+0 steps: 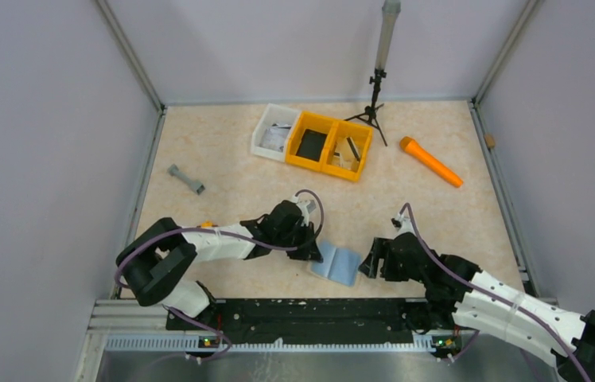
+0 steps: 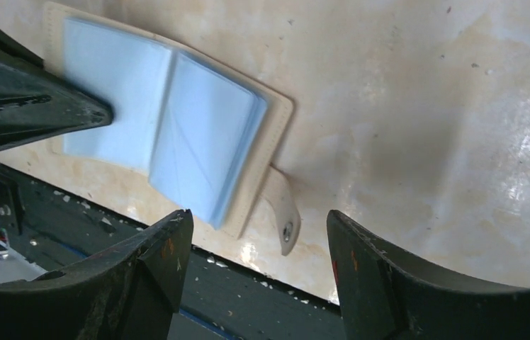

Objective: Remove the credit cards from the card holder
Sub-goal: Close the card holder at the center of the board.

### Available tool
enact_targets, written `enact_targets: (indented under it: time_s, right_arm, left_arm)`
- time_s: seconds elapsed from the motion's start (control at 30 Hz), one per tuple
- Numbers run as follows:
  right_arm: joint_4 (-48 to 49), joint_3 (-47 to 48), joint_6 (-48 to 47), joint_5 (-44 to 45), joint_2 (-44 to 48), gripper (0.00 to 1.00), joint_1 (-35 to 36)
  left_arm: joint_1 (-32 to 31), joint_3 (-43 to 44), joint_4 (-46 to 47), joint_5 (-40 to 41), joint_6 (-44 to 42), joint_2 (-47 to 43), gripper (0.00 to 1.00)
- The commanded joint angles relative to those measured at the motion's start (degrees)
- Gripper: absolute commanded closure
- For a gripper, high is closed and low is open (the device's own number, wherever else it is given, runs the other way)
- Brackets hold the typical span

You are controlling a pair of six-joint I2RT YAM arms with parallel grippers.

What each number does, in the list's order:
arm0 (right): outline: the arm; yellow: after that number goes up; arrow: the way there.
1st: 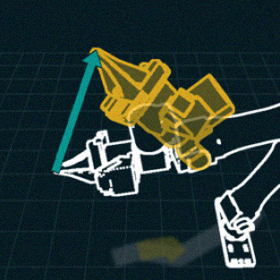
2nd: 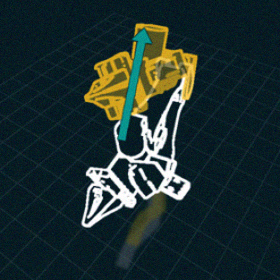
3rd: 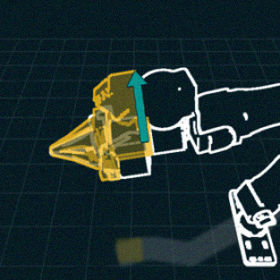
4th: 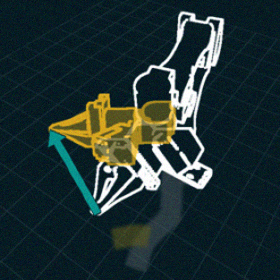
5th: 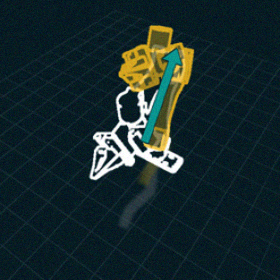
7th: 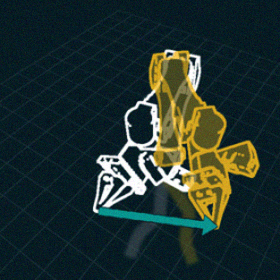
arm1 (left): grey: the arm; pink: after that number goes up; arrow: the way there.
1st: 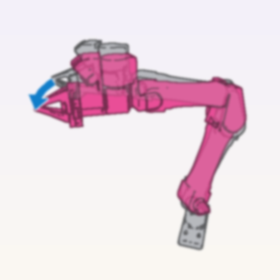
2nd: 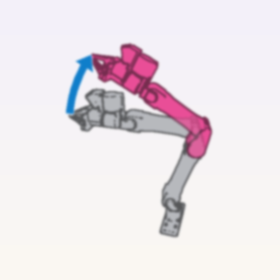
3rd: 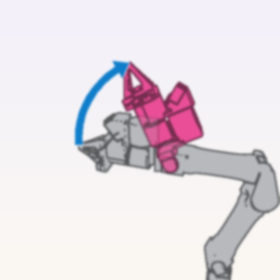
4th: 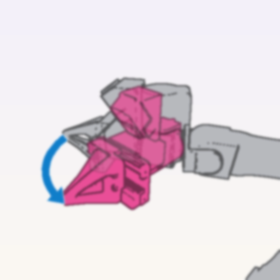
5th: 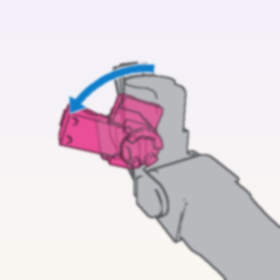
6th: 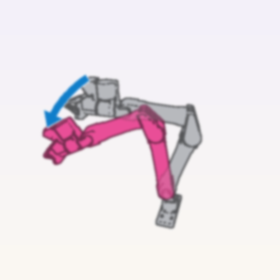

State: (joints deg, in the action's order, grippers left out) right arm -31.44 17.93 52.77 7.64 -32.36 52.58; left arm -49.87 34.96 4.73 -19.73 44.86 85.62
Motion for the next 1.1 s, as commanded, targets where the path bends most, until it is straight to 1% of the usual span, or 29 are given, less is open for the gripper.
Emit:
enact_targets:
  time_s: [0.0,0.07,0.13,0.23,0.37,0.4,0.43,0.47,0.6,0.73,0.93,1.07]
  right_arm:
    - [-3.31,1.1,1.18,0.75,-1.22,0.32,-0.44]
    - [-1.33,0.01,1.7,1.16,-1.52,0.37,-0.41]
    - [1.35,-1.34,2.09,1.1,-1.52,0.48,-0.4]
    - [5.0,-2.57,2.79,1.5,-1.93,0.69,-0.45]
    - [6.12,-2.24,2.75,3.21,-2.6,0.85,-0.38]
    - [5.78,-1.81,2.57,3.56,-2.68,0.9,-0.42]
    - [5.11,-0.97,2.47,3.78,-2.59,0.99,-0.45]
    - [4.57,0.02,1.98,3.72,-2.17,1.0,-0.41]
    - [5.48,2.71,0.51,2.29,3.24,1.0,-0.38]
    - [9.56,2.6,0.44,0.52,7.69,1.0,-0.46]
    - [18.07,1.43,0.61,-2.71,4.25,1.0,-0.39]
    - [25.01,-1.32,1.24,-4.37,1.01,1.0,-0.42]
  left_arm:
    - [0.11,-1.26,0.06,1.0,0.07,-2.34,0.87]
    - [0.15,-1.39,0.19,0.88,0.21,-2.55,0.87]
    - [0.12,-1.4,0.27,0.75,0.3,-2.65,0.87]
    - [0.12,-1.56,0.28,0.66,0.32,-2.78,0.87]
    - [0.13,-1.6,0.6,0.31,0.45,-2.38,0.87]
    - [0.12,-1.57,0.81,0.16,0.56,-2.26,0.87]
    - [0.12,-1.56,1.1,0.06,0.75,-2.03,0.87]
    - [0.12,-1.62,1.59,-0.13,0.97,-1.73,0.87]
    - [-0.88,-1.24,5.44,-0.66,2.92,1.09,0.87]
    - [-3.2,1.49,8.52,0.72,5.17,5.55,0.86]
    - [-5.53,6.36,13.09,1.62,7.79,11.98,0.87]
    - [-5.97,7.48,17.68,1.27,9.78,14.86,0.87]
